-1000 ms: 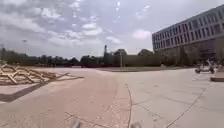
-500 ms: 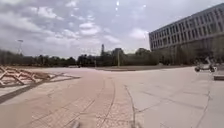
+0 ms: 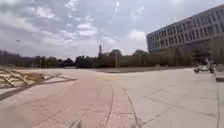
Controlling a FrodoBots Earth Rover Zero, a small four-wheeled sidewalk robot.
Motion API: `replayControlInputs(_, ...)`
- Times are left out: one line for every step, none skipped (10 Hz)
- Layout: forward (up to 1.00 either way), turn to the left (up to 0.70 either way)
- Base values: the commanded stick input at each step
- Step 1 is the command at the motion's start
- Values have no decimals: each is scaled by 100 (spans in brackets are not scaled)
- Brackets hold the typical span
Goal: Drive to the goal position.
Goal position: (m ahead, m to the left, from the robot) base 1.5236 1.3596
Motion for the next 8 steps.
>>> replayControlInputs(65, -8)
replayControlInputs(65, -8)
replayControlInputs(65, -8)
replayControlInputs(65, -8)
replayControlInputs(65, -8)
replayControlInputs(65, -8)
replayControlInputs(65, -8)
replayControlInputs(65, -8)
